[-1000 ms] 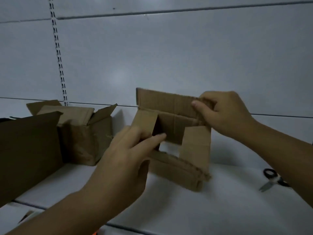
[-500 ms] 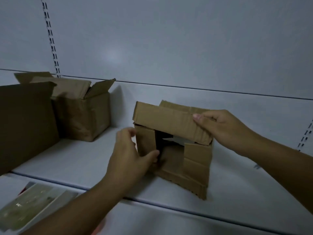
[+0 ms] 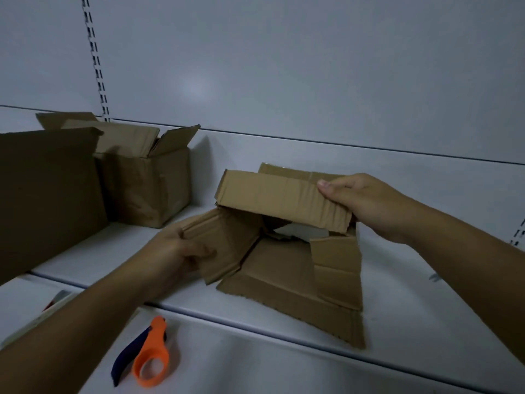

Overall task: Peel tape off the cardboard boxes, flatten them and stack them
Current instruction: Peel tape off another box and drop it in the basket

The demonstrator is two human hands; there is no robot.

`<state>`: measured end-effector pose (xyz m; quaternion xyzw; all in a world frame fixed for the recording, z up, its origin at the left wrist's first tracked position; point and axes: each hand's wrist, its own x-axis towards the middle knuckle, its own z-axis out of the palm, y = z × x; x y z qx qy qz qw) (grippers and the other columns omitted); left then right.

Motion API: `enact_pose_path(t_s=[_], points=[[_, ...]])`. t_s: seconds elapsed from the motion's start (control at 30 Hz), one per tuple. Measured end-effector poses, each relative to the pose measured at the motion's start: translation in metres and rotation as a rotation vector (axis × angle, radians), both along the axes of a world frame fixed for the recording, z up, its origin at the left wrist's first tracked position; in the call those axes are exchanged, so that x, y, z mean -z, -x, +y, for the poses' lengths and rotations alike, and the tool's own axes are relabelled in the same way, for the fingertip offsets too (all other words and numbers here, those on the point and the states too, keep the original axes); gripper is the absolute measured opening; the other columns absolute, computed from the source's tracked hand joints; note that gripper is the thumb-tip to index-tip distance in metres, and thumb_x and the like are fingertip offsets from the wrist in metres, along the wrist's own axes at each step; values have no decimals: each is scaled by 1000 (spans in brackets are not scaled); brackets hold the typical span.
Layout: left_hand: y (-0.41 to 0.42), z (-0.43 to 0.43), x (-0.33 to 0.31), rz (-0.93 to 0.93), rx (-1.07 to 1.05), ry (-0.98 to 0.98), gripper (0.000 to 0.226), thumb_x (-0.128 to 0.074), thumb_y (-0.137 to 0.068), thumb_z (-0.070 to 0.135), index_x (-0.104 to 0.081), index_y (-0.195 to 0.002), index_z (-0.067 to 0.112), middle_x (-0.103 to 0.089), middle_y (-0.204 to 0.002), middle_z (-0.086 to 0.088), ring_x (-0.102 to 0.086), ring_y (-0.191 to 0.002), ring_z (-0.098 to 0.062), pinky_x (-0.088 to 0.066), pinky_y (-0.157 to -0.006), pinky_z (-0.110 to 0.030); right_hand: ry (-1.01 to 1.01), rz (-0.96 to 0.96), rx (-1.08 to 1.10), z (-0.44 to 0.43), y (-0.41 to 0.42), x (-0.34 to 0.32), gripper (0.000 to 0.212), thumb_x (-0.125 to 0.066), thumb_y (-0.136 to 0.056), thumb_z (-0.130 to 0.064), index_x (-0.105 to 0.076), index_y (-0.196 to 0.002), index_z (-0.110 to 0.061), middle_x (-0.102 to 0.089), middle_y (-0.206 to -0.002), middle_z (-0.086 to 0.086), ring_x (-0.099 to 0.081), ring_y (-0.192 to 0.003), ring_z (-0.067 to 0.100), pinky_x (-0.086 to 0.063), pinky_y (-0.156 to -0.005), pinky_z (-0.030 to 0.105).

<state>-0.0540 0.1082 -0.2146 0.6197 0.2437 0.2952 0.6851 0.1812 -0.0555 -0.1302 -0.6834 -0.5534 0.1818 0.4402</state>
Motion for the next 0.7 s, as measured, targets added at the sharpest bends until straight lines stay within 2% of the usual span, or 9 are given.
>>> enact_pose_path(t_s=[0.07, 0.13, 0.2, 0.27, 0.3, 0.43, 0.57, 0.63, 0.7], points=[[8, 3, 3, 182, -168, -226, 61, -86, -56, 25, -57, -109, 19, -65, -102, -9, -64, -90, -25, -53, -67, -32, 6, -7, -12, 13, 5, 2, 36, -49, -93, -39, -69, -70, -21, -65, -63, -13, -60, -62, -2, -43, -59, 11], [8, 3, 6, 356, -508, -547, 51, -83, -62, 25, -50, -101, 22, -55, -96, 1, -55, -83, -16, -44, -63, -27, 14, -29, -16, 26, 12, 4, 36, -49, -94, -40, -70, -73, -19, -67, -69, -8, -62, -68, 3, -45, -67, 15], [5, -5, 10, 415, -678, -1061, 34, -78, -68, 22, -52, -88, 19, -50, -90, 1, -48, -78, -15, -40, -63, -27, 33, -57, -32, 38, 18, 4, 39, -48, -95, -41, -69, -73, -16, -65, -70, -5, -60, -71, 7, -43, -70, 20], [5, -15, 16, 376, -564, -1462, 8, -58, -74, 21, -60, -75, 13, -55, -84, -4, -46, -76, -17, -37, -62, -27, 52, -92, -51, 48, 22, 6, 46, -46, -95, -42, -69, -80, -5, -66, -76, 6, -60, -75, 12, -43, -74, 23], [6, -21, 18, 361, -443, -1504, 19, -49, -75, 25, -64, -74, 13, -59, -82, -5, -45, -77, -15, -37, -61, -25, 58, -114, -57, 53, 24, 8, 50, -46, -95, -43, -68, -87, 1, -66, -80, 12, -60, -78, 14, -43, -75, 26], [4, -46, 20, 372, -127, -1299, 21, -51, -85, 29, -68, -97, 30, -62, -100, 11, -50, -87, 2, -44, -71, -13, 100, -118, -44, 70, 32, 22, 46, -46, -96, -42, -71, -100, -3, -70, -103, 15, -65, -97, 24, -47, -89, 31], [-11, -74, 9, 286, 24, -924, 54, -58, -90, 13, -40, -119, 55, -42, -108, 41, -43, -97, 23, -34, -84, 3, 137, -49, -26, 77, 32, 30, 44, -48, -95, -43, -71, -105, -6, -70, -109, 14, -64, -105, 26, -47, -99, 36], [-22, -81, 5, 246, 121, -659, 64, -58, -87, 4, -36, -127, 49, -43, -121, 34, -43, -114, 12, -37, -99, -12, 147, -68, -29, 77, 32, 32, 49, -47, -95, -45, -69, -104, -2, -69, -108, 17, -63, -104, 29, -47, -97, 38], [-28, -81, 4, 174, 132, -436, 56, -60, -81, -5, -44, -118, 34, -54, -123, 11, -52, -117, -8, -44, -100, -28, 155, -86, -34, 73, 31, 33, 50, -47, -94, -47, -69, -97, -3, -71, -99, 12, -64, -97, 28, -48, -89, 34]])
